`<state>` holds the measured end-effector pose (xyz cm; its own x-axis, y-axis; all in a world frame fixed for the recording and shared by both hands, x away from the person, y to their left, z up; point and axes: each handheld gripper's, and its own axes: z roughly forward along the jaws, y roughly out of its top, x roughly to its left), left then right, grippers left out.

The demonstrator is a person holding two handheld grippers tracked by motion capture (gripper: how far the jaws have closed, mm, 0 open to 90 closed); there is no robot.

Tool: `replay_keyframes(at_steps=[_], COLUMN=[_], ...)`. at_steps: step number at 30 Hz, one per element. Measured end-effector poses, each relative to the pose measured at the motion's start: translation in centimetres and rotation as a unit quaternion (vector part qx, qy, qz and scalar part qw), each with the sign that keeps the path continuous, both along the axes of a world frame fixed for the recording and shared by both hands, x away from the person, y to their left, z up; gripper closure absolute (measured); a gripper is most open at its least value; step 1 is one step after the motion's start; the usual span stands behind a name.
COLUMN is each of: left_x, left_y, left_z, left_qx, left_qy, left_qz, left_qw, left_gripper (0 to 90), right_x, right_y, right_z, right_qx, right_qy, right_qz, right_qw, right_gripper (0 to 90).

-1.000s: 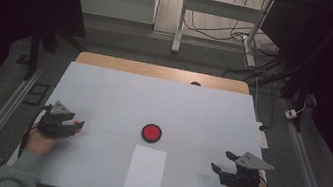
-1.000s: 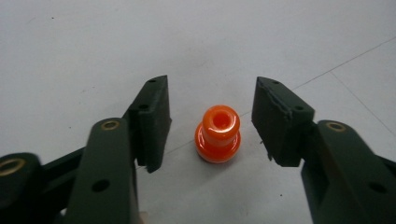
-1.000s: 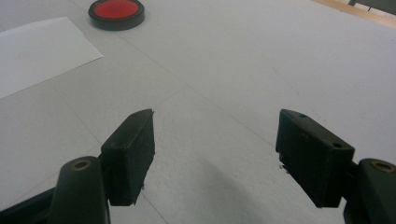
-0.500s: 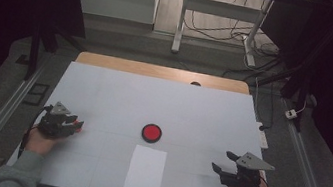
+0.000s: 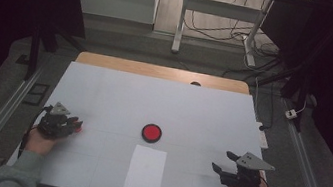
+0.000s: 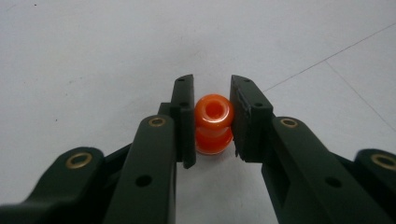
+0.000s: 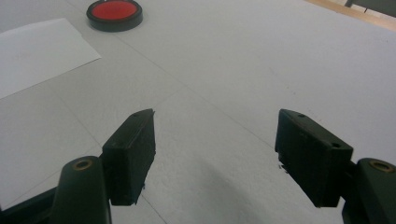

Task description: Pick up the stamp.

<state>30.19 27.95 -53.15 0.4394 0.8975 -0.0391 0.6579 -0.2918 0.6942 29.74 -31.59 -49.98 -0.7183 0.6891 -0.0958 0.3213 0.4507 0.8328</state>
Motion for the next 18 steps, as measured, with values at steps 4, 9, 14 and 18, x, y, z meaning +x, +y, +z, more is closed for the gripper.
replay_keyframes(at_steps=[4,9,14,18], left_x=[0.00,-0.12,-0.28,-0.35], left_y=[0.13,0.33,0.34,0.16], left_z=[0.12,0.32,0.66,0.92], left_qx=[-0.004,-0.019,-0.027,-0.030], left_qy=[-0.004,-0.009,-0.016,-0.021], left_qz=[0.004,0.006,0.004,0.000], left_qw=[1.0000,0.9998,0.9995,0.9993], left_gripper=[72.2,72.3,72.3,72.4], right_x=[0.02,0.01,-0.04,0.01], right_y=[-0.03,-0.13,-0.11,-0.12], right_z=[-0.02,-0.06,0.06,-0.03], right_qx=[0.002,0.006,0.008,0.009], right_qy=[-0.001,-0.002,-0.004,-0.003], right_qz=[-0.001,-0.004,-0.005,-0.003], right_qw=[1.0000,1.0000,0.9999,0.9999], right_gripper=[28.6,29.1,29.4,29.4])
